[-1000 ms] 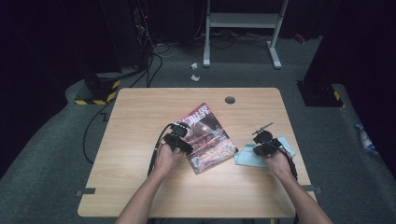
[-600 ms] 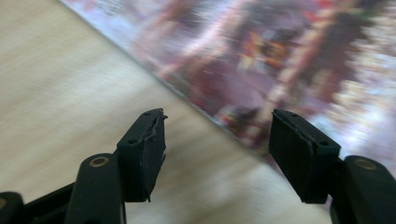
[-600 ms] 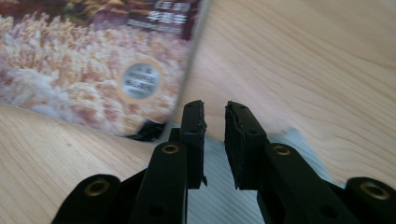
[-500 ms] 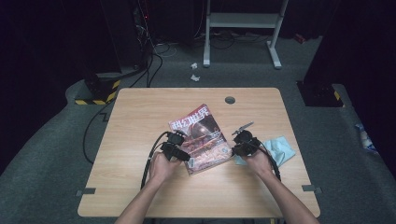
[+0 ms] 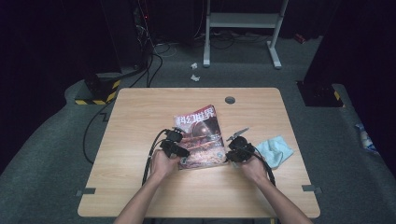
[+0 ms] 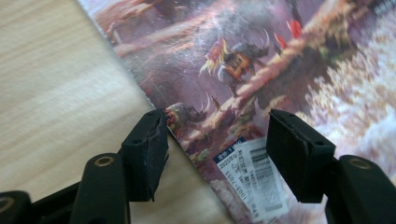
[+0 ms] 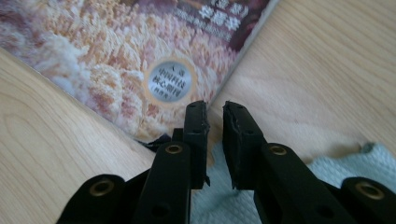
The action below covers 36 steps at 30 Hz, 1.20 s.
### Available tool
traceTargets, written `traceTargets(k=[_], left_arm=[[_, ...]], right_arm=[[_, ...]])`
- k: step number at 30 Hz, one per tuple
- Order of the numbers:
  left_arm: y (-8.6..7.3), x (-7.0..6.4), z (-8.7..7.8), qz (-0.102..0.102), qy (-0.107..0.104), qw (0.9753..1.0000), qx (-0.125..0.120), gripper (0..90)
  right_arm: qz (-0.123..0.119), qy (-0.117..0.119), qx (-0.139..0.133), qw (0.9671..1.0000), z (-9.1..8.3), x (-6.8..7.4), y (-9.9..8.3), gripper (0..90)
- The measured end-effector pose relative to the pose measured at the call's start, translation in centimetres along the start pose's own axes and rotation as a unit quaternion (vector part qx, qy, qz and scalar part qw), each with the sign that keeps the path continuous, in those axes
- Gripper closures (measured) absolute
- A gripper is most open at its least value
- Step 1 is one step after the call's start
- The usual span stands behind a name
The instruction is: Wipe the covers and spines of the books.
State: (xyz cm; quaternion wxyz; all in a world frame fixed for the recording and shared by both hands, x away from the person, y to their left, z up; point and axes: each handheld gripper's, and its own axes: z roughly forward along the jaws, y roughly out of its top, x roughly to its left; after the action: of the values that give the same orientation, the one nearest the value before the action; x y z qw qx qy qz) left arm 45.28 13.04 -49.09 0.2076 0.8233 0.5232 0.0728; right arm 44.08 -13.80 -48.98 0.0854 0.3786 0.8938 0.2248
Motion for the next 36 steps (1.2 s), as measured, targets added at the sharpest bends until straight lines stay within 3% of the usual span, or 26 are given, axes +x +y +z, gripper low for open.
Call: traceTargets(k=[3, 5, 6, 7, 10, 13, 14, 17, 20, 25, 29, 31, 36], left_arm=[[0.7, 0.4, 0.1, 0.000, 0.010, 0.9999, 0.007, 38.6], [1.0, 0.6, 0.2, 0.002, 0.016, 0.9998, 0.011, 38.5], [1.1, 0.7, 0.3, -0.002, 0.014, 0.9998, 0.012, 38.5], [1.2, 0.8, 0.3, -0.001, 0.016, 0.9998, 0.010, 38.6], [1.2, 1.1, 0.3, -0.007, 0.008, 0.9999, 0.012, 37.8], [0.9, 1.0, 0.3, -0.008, 0.010, 0.9999, 0.006, 37.2], [0.9, 1.0, 0.2, -0.007, 0.011, 0.9999, 0.006, 37.2], [0.7, 1.0, 0.1, -0.005, 0.008, 0.9999, 0.007, 37.3], [0.4, 1.0, -0.2, 0.003, 0.018, 0.9998, 0.001, 37.4], [-0.6, 1.1, -1.5, 0.002, 0.011, 0.9993, -0.037, 37.3], [-1.5, 1.6, -2.6, -0.004, 0.011, 0.9972, -0.074, 37.4], [-2.0, 1.9, -3.0, -0.011, 0.009, 0.9955, -0.094, 37.3], [-3.7, 2.4, -4.3, -0.022, 0.005, 0.9897, -0.141, 36.8]], right_arm=[[-0.001, -0.002, 0.001, 1.0000, 0.1, 0.9, 0.6, 78.1], [-0.021, -0.006, -0.003, 0.9998, 0.3, 1.2, 1.0, 77.8], [-0.013, -0.006, -0.001, 0.9999, 0.3, 1.4, 1.1, 77.6], [-0.020, -0.004, -0.004, 0.9998, 0.4, 1.2, 1.3, 77.1], [-0.007, 0.000, -0.009, 0.9999, 0.6, 0.9, 1.3, 71.1], [-0.004, -0.014, -0.008, 0.9999, 0.4, 0.3, 1.0, 69.9], [0.006, -0.018, -0.008, 0.9998, 0.1, 0.1, 0.7, 69.9], [0.003, -0.030, -0.001, 0.9996, -0.1, -0.8, -0.5, 70.1], [0.018, -0.028, 0.000, 0.9994, -0.4, -1.5, -1.5, 70.2], [0.029, -0.029, -0.029, 0.9987, -1.4, -1.9, -2.5, 67.0], [0.052, -0.024, -0.050, 0.9972, -2.2, -2.4, -3.2, 62.9], [0.068, -0.023, -0.066, 0.9953, -2.8, -2.6, -3.8, 61.5], [0.079, -0.032, -0.093, 0.9920, -4.1, -3.3, -5.2, 57.6]])
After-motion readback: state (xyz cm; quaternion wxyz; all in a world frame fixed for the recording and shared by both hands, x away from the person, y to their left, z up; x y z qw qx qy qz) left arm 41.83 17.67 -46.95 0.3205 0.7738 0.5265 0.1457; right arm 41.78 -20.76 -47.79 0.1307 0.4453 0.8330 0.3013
